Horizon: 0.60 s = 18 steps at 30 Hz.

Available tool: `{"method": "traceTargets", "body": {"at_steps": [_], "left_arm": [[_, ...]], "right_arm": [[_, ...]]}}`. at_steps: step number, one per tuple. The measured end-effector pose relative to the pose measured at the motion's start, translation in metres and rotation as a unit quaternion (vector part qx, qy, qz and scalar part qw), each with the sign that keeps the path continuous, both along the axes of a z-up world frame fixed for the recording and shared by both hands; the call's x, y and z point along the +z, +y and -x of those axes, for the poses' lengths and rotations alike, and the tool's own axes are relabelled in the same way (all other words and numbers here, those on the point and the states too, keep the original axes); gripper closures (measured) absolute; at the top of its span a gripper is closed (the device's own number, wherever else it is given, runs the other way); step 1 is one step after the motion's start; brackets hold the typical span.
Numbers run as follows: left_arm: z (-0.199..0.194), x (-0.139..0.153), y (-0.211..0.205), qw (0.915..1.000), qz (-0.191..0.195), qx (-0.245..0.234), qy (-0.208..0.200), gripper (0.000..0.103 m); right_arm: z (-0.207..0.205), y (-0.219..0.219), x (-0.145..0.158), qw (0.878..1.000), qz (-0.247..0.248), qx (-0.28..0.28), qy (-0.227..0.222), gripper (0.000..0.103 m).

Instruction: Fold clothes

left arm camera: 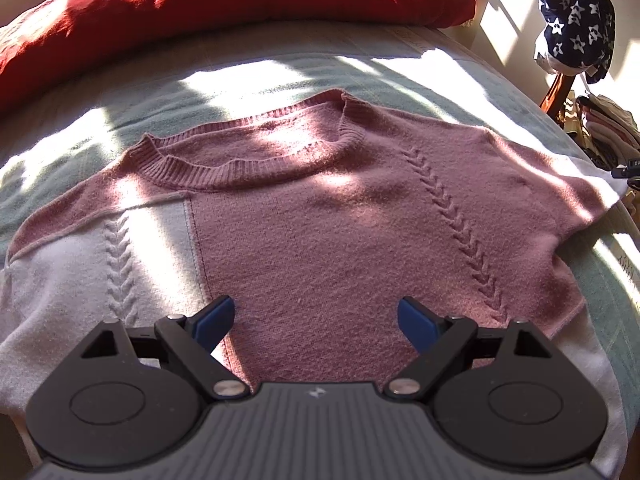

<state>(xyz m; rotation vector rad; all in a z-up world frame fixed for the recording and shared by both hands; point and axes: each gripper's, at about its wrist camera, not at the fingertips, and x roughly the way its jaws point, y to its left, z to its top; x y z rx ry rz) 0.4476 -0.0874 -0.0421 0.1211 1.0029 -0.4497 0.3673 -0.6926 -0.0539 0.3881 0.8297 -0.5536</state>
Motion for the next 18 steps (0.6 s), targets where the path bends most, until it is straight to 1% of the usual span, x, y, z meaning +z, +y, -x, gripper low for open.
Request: {"method": "traceTargets", "body": {"at_steps": [1, 3, 4, 5, 6, 7, 9, 11, 13, 14, 16, 17, 18], "left_arm": [[0.001, 0.002, 0.001, 1.0, 0.0, -0.003, -0.005, 0.014], [0.002, 0.009, 0.003, 0.9998, 0.003, -0.009, -0.015, 0.015], [0.002, 0.012, 0.005, 0.9998, 0.005, -0.011, -0.018, 0.014], [0.002, 0.014, 0.007, 0.9997, 0.006, -0.011, -0.021, 0.014], [0.001, 0.015, 0.008, 0.9997, 0.007, -0.01, -0.022, 0.014], [0.001, 0.016, 0.01, 0.9997, 0.009, -0.008, -0.022, 0.014], [-0.001, 0.015, 0.013, 0.9997, 0.016, -0.003, -0.019, 0.014], [-0.001, 0.011, 0.015, 0.9997, 0.019, 0.004, -0.014, 0.014], [0.0, 0.007, 0.017, 0.9997, 0.022, 0.009, -0.009, 0.014], [0.001, 0.005, 0.018, 0.9996, 0.024, 0.011, -0.007, 0.014], [0.004, 0.002, 0.021, 0.9996, 0.024, 0.015, -0.002, 0.014], [0.006, 0.001, 0.023, 0.9995, 0.025, 0.017, 0.001, 0.014], [0.007, 0.0, 0.025, 0.9995, 0.025, 0.018, 0.002, 0.014]], "right_arm": [[0.001, 0.001, 0.0, 1.0, 0.003, -0.01, 0.012, 0.076], [0.007, 0.007, 0.005, 0.999, 0.005, -0.029, 0.015, 0.075], [0.012, 0.013, 0.01, 1.0, -0.002, -0.028, 0.007, 0.072], [0.015, 0.021, 0.015, 1.0, -0.009, -0.022, -0.002, 0.065], [0.015, 0.034, 0.019, 1.0, -0.017, -0.007, -0.009, 0.062], [0.013, 0.048, 0.023, 0.999, -0.024, 0.015, -0.016, 0.058], [0.003, 0.078, 0.027, 0.996, -0.05, 0.069, -0.033, 0.056], [-0.01, 0.108, 0.029, 0.989, -0.078, 0.12, -0.048, 0.052], [-0.025, 0.138, 0.023, 0.98, -0.103, 0.164, -0.052, 0.051], [-0.031, 0.152, 0.018, 0.977, -0.104, 0.18, -0.043, 0.051], [-0.037, 0.173, 0.007, 0.977, -0.078, 0.199, -0.02, 0.051], [-0.036, 0.174, 0.003, 0.978, -0.064, 0.198, -0.011, 0.051], [-0.033, 0.167, 0.0, 0.981, -0.054, 0.184, -0.007, 0.051]]}}
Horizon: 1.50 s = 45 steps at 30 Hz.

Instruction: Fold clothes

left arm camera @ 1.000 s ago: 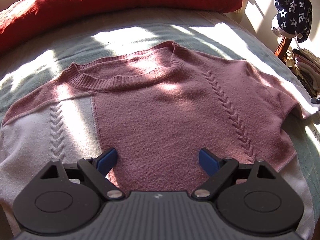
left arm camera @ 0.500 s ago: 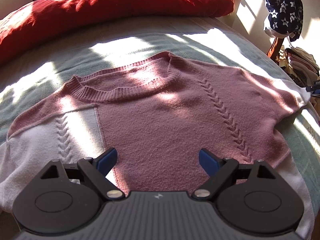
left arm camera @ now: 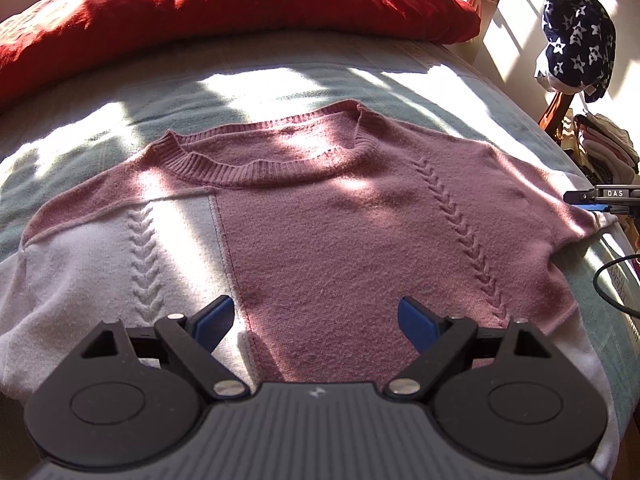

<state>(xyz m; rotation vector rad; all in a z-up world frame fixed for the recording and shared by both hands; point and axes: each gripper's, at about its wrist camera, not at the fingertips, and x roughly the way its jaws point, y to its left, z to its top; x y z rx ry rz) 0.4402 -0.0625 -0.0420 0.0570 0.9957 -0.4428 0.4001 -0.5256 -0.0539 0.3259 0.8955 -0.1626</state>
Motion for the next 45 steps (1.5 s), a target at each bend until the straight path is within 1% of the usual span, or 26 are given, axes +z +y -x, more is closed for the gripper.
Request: {"method": "traceTargets", "body": {"at_steps": [1, 2, 4, 8, 9, 10, 11, 13, 15, 16, 17, 18, 20, 23, 24, 26, 28, 30, 31, 33, 34, 35, 38, 41, 43, 45], "left_arm": [[0.002, -0.001, 0.002, 1.0, -0.001, 0.001, 0.001, 0.014], [0.003, -0.002, 0.005, 1.0, -0.003, 0.002, 0.003, 0.014], [0.004, -0.004, 0.009, 0.9999, -0.002, 0.009, 0.006, 0.014], [0.006, -0.004, 0.01, 0.9998, 0.007, 0.019, 0.003, 0.014], [0.006, -0.004, 0.008, 0.9998, 0.007, 0.018, 0.002, 0.014], [0.007, -0.005, 0.005, 0.9998, 0.006, 0.017, 0.002, 0.014], [0.006, -0.006, 0.003, 0.9999, 0.005, 0.015, 0.003, 0.014], [0.006, -0.009, -0.001, 0.9999, 0.0, 0.012, 0.002, 0.014], [0.005, -0.011, -0.004, 0.9999, -0.007, 0.007, -0.002, 0.014], [0.004, -0.012, -0.005, 0.9999, -0.012, 0.006, -0.006, 0.014], [0.003, -0.013, -0.006, 0.9998, -0.017, 0.004, -0.01, 0.014], [0.001, -0.013, -0.006, 0.9997, -0.022, 0.003, -0.013, 0.014], [-0.003, -0.012, -0.006, 0.9997, -0.021, 0.002, -0.015, 0.014], [-0.008, -0.008, -0.005, 0.9996, -0.018, 0.005, -0.02, 0.014], [-0.008, -0.005, -0.003, 0.9997, -0.012, 0.009, -0.021, 0.014], [-0.007, -0.002, 0.001, 0.9996, -0.003, 0.016, -0.022, 0.014], [-0.003, -0.002, 0.005, 0.9996, 0.001, 0.021, -0.017, 0.014], [0.0, -0.008, 0.006, 0.9998, -0.005, 0.016, -0.009, 0.014], [0.001, -0.012, 0.006, 0.9998, -0.015, 0.012, -0.006, 0.014], [0.002, -0.017, 0.006, 0.9995, -0.028, 0.004, -0.009, 0.013], [0.001, -0.018, 0.006, 0.9994, -0.033, -0.001, -0.013, 0.011], [0.001, -0.019, 0.006, 0.9992, -0.036, -0.005, -0.016, 0.011], [-0.005, -0.015, 0.01, 0.9996, -0.021, 0.007, -0.016, 0.011], [-0.006, -0.01, 0.015, 0.9996, -0.008, 0.021, -0.015, 0.011], [-0.005, -0.006, 0.019, 0.9996, -0.001, 0.025, -0.015, 0.011], [-0.002, -0.003, 0.022, 0.9996, 0.002, 0.023, -0.019, 0.011]], "right_arm": [[0.006, -0.013, -0.002, 1.0, 0.009, -0.029, 0.001, 0.052], [0.012, -0.026, -0.003, 0.998, 0.013, -0.058, 0.002, 0.055], [0.02, -0.049, 0.001, 0.995, 0.003, -0.103, 0.003, 0.056], [0.022, -0.052, 0.022, 0.995, 0.001, -0.101, -0.004, 0.053], [0.021, -0.048, 0.027, 0.996, 0.001, -0.091, -0.005, 0.052], [0.017, -0.035, 0.028, 0.998, 0.005, -0.065, -0.002, 0.051], [0.012, -0.022, 0.025, 0.999, 0.011, -0.043, 0.003, 0.047], [0.002, 0.004, 0.018, 0.999, 0.03, 0.0, 0.016, 0.044], [-0.012, 0.027, -0.003, 0.996, 0.081, 0.025, 0.037, 0.044], [-0.018, 0.029, -0.01, 0.994, 0.098, 0.023, 0.033, 0.039], [-0.024, 0.025, -0.013, 0.995, 0.101, 0.014, 0.021, 0.032], [-0.03, 0.018, -0.013, 0.995, 0.095, 0.0, 0.016, 0.03], [-0.042, 0.005, -0.012, 0.996, 0.083, -0.026, 0.01, 0.028], [-0.05, -0.005, 0.001, 0.997, 0.064, -0.037, 0.024, 0.028], [-0.047, 0.0, 0.009, 0.997, 0.06, -0.03, 0.024, 0.028], [-0.036, 0.015, 0.023, 0.999, 0.044, 0.002, 0.012, 0.027], [-0.029, 0.036, 0.025, 0.999, 0.03, 0.037, 0.017, 0.025], [-0.031, 0.056, 0.015, 0.997, 0.026, 0.067, 0.034, 0.025], [-0.034, 0.063, 0.006, 0.996, 0.036, 0.074, 0.041, 0.025], [-0.041, 0.068, -0.009, 0.995, 0.063, 0.07, 0.047, 0.022], [-0.044, 0.065, -0.009, 0.996, 0.062, 0.054, 0.039, 0.019], [-0.043, 0.065, -0.007, 0.997, 0.059, 0.049, 0.031, 0.019], [-0.026, 0.087, 0.017, 0.994, 0.037, 0.099, 0.001, 0.019], [-0.008, 0.11, 0.041, 0.988, 0.013, 0.152, -0.026, 0.019], [0.01, 0.138, 0.048, 0.978, -0.012, 0.204, -0.033, 0.019], [0.023, 0.168, 0.047, 0.967, -0.027, 0.251, -0.033, 0.019]]}}
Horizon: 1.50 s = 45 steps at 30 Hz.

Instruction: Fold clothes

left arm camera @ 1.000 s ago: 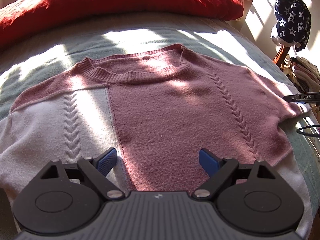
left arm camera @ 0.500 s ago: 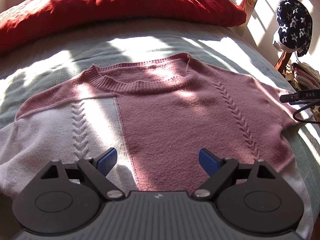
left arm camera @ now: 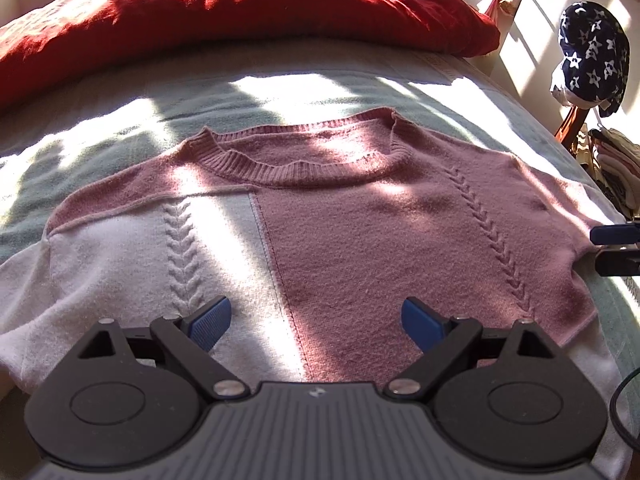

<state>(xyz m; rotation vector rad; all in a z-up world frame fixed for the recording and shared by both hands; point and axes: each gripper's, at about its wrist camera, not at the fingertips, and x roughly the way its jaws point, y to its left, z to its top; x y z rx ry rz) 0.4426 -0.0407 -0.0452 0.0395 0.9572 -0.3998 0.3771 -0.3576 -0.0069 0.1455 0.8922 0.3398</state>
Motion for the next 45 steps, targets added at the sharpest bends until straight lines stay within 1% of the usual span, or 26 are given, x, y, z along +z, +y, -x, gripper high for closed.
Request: {"method": "traceTargets", "body": {"at_steps": [3, 5, 6, 7, 8, 9, 11, 14, 17, 19, 21, 23, 25, 27, 29, 30, 32, 34, 36, 38, 39, 43, 45], "left_arm": [[0.002, -0.001, 0.003, 1.0, -0.006, -0.007, 0.0, 0.011], [0.002, -0.005, 0.005, 0.9999, -0.014, -0.005, 0.005, 0.011], [0.002, -0.007, 0.006, 0.9998, -0.016, -0.004, 0.009, 0.011], [0.002, -0.009, 0.007, 0.9998, -0.017, -0.004, 0.011, 0.011], [0.004, -0.01, 0.009, 0.9998, -0.015, -0.007, 0.008, 0.011], [0.005, -0.01, 0.01, 0.9998, -0.013, -0.011, 0.008, 0.011], [0.008, -0.01, 0.013, 0.9998, -0.007, -0.014, 0.008, 0.011], [0.011, -0.002, 0.018, 0.9996, 0.019, -0.021, 0.007, 0.011], [0.017, 0.002, 0.021, 0.9987, 0.036, -0.037, 0.002, 0.011], [0.021, -0.002, 0.022, 0.9984, 0.032, -0.043, 0.014, 0.011], [0.027, -0.009, 0.031, 0.9975, 0.049, -0.038, 0.035, 0.011], [0.034, -0.013, 0.041, 0.9963, 0.067, -0.036, 0.04, 0.011], [0.037, -0.012, 0.049, 0.995, 0.081, -0.036, 0.046, 0.011], [0.032, -0.007, 0.057, 0.9916, 0.11, -0.018, 0.066, 0.011], [0.024, 0.002, 0.064, 0.9883, 0.134, -0.003, 0.071, 0.011], [0.019, 0.007, 0.067, 0.9867, 0.146, 0.004, 0.072, 0.011], [0.01, 0.015, 0.069, 0.9874, 0.151, 0.005, 0.048, 0.011], [-0.001, 0.013, 0.069, 0.9873, 0.153, 0.015, 0.04, 0.011], [-0.013, 0.002, 0.068, 0.9875, 0.149, 0.037, 0.038, 0.011], [-0.016, -0.013, 0.067, 0.9891, 0.122, 0.065, 0.05, 0.012], [-0.011, -0.015, 0.07, 0.988, 0.126, 0.077, 0.045, 0.012], [0.014, -0.016, 0.077, 0.9846, 0.127, 0.114, 0.038, 0.011], [0.017, -0.01, 0.075, 0.9849, 0.112, 0.125, 0.044, 0.011]], "right_arm": [[0.009, 0.042, -0.012, 0.999, 0.007, 0.054, 0.001, 0.019], [0.006, 0.057, -0.027, 0.998, 0.033, 0.058, 0.003, 0.019], [0.004, 0.062, -0.036, 0.997, 0.051, 0.053, 0.008, 0.019], [0.003, 0.059, -0.044, 0.996, 0.078, 0.034, 0.018, 0.019], [0.004, 0.052, -0.049, 0.995, 0.092, 0.021, 0.017, 0.019], [0.009, 0.043, -0.049, 0.996, 0.088, 0.015, 0.013, 0.019], [0.019, 0.033, -0.045, 0.995, 0.095, -0.006, 0.025, 0.019], [0.031, 0.029, -0.036, 0.993, 0.105, -0.03, 0.044, 0.019], [0.03, 0.046, -0.025, 0.994, 0.092, -0.033, 0.042, 0.018], [0.027, 0.059, -0.033, 0.994, 0.091, -0.037, 0.049, 0.017], [0.024, 0.067, -0.048, 0.992, 0.09, -0.051, 0.069, 0.015], [0.027, 0.069, -0.055, 0.992, 0.088, -0.06, 0.065, 0.005], [0.027, 0.071, -0.057, 0.99, 0.095, -0.068, 0.074, 0.0], [0.026, 0.073, -0.058, 0.989, 0.1, -0.078, 0.078, 0.0], [0.024, 0.076, -0.059, 0.987, 0.105, -0.092, 0.082, 0.0], [0.022, 0.078, -0.059, 0.985, 0.108, -0.101, 0.086, 0.0], [0.018, 0.082, -0.057, 0.981, 0.113, -0.124, 0.094, 0.0], [0.016, 0.089, -0.052, 0.979, 0.122, -0.134, 0.093, 0.0], [0.015, 0.096, -0.042, 0.983, 0.122, -0.116, 0.069, 0.0], [0.011, 0.102, -0.031, 0.987, 0.129, -0.085, 0.04, 0.0], [0.006, 0.104, -0.027, 0.989, 0.134, -0.066, 0.025, 0.0], [-0.032, 0.104, -0.017, 0.989, 0.146, 0.006, -0.022, 0.0], [-0.054, 0.102, -0.013, 0.987, 0.149, 0.038, -0.046, 0.0]]}}
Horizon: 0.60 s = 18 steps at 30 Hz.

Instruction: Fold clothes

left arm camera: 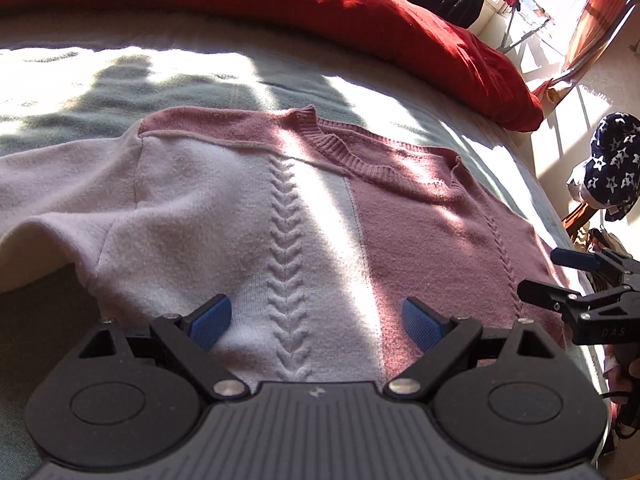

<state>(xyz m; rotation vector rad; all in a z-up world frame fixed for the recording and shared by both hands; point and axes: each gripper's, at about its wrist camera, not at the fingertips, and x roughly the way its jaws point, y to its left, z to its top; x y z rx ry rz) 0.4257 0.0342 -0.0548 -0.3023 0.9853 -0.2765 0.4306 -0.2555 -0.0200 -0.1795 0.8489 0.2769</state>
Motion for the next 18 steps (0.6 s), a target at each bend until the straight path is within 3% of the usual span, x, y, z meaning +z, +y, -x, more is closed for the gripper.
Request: {"method": "traceTargets", "body": {"at_steps": [6, 9, 13, 18], "left_arm": [[-0.034, 0.022, -0.002, 0.9994, 0.012, 0.026, -0.022, 0.011], [-0.065, 0.022, -0.005, 0.9984, 0.029, 0.036, -0.032, 0.011], [-0.103, 0.018, -0.015, 0.9981, 0.019, 0.022, -0.053, 0.011], [-0.143, -0.014, -0.016, 0.9996, 0.01, 0.027, -0.009, 0.011]], "right_arm": [[-0.067, -0.006, -0.025, 0.999, -0.008, 0.04, 0.022, 0.0], [-0.09, -0.009, -0.042, 0.998, -0.022, 0.027, 0.045, 0.0], [-0.106, -0.013, -0.051, 0.997, -0.048, 0.006, 0.06, 0.0], [-0.103, -0.012, -0.054, 0.998, -0.048, -0.002, 0.051, 0.0]]}}
